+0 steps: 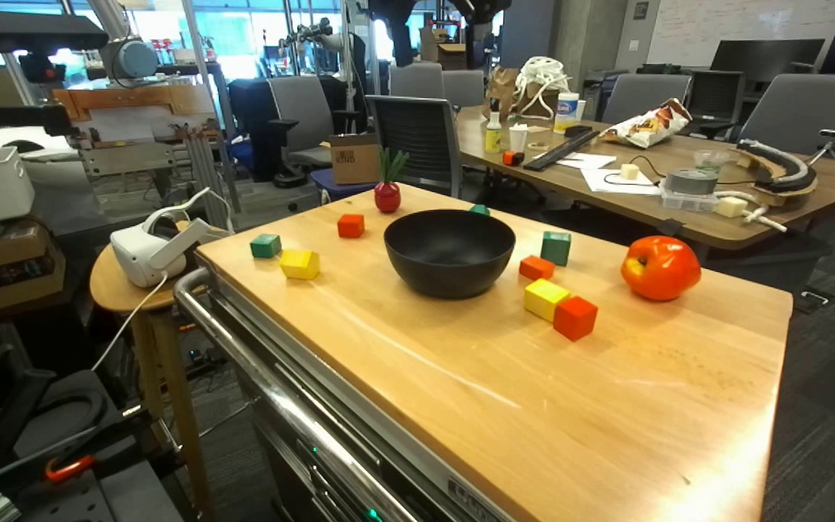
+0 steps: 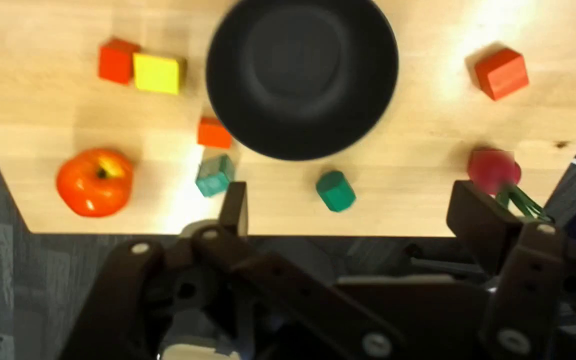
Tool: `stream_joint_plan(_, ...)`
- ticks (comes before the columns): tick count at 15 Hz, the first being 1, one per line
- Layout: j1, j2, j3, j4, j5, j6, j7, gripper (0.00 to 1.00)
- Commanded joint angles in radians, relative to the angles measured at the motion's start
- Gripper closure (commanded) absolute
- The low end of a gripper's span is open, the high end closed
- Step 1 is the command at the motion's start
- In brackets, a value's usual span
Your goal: Put the objects that are near the edge away from you in the bowl except the apple which you must move to the left, then put the rest of the blocks one at a time in the bowl, then move the apple to the right
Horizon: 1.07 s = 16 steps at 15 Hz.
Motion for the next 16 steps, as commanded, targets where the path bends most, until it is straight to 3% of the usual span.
stream_joint_plan(1, 0.059, 0.122, 0.065, 0.049, 0.05, 0.146, 0.07, 0.0)
stream_joint_plan(3, 0.076, 0.168, 0.079, 0.072, 0.094, 0.129, 0.035, 0.0)
stream_joint_plan(4, 0.069, 0.12, 0.079, 0.022, 0.057, 0.122, 0.06, 0.0)
stream_joint_plan(10, 0.071, 0.145, 0.081, 0.024, 0.093, 0.11, 0.031, 0.0)
stream_joint_plan(16, 0.099, 0.281, 0.12, 0.126, 0.16, 0.125, -0.071, 0.0)
